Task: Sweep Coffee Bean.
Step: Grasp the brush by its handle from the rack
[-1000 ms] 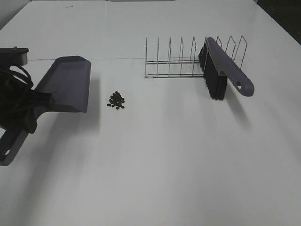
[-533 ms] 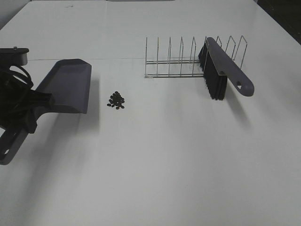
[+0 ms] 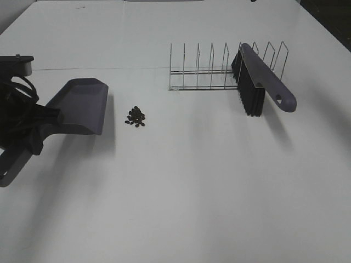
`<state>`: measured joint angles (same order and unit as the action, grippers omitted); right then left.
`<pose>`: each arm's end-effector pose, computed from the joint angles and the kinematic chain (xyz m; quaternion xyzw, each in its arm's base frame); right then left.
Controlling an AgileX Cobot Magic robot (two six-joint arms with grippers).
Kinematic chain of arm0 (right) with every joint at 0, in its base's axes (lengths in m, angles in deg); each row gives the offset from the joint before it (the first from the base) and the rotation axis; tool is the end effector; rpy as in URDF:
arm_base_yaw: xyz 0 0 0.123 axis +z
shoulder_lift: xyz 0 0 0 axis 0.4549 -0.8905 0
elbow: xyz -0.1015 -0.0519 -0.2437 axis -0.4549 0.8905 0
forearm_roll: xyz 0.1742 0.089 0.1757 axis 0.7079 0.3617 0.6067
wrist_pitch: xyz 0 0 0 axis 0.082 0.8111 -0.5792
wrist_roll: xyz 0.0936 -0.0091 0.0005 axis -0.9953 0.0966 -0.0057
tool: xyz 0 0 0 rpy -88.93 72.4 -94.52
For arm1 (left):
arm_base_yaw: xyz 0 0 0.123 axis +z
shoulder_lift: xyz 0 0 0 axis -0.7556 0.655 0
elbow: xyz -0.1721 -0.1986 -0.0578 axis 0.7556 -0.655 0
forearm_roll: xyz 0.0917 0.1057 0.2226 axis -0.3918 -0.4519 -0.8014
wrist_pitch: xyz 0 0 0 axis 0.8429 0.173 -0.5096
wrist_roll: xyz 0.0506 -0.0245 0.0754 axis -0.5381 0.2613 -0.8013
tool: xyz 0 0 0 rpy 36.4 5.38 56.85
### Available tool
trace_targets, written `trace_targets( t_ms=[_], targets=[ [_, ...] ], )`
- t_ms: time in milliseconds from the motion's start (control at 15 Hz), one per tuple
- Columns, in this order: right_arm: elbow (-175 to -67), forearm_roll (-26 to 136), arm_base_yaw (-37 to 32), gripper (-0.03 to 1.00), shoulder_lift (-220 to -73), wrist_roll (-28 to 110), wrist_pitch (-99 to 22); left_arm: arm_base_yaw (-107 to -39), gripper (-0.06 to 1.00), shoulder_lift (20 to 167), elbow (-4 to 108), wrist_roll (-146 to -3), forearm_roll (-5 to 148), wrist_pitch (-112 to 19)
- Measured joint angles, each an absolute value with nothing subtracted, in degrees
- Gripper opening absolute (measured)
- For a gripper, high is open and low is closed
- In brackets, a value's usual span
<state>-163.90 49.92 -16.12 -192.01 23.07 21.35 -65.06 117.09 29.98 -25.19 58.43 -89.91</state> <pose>0.4554 0.0929 0.3193 -0.1333 0.9559 0.0402 0.2587 0.3000 -0.0860 0.1618 0.0049 0.9969 -0.0211 0.0750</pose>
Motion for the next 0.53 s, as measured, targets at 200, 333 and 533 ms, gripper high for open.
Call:
trace_targets(
  t_ms=[200,333,533],
  targets=[
    [-170.72,49.4,-15.95,0.63,-199.69,22.61,21.92,-65.06,0.35,117.09,29.98,-25.19,58.43,-89.85],
    [-172.55,48.6,-15.95,0.63,-203.87,21.63,21.98,-65.06,0.35,117.09,29.98,-25.19,58.43,-89.85],
    [-173.01,43.04,-15.95,0.61,-208.74,19.8,22.15,-65.06,0.35,117.09,29.98,-25.19,58.43,-89.8]
  ],
)
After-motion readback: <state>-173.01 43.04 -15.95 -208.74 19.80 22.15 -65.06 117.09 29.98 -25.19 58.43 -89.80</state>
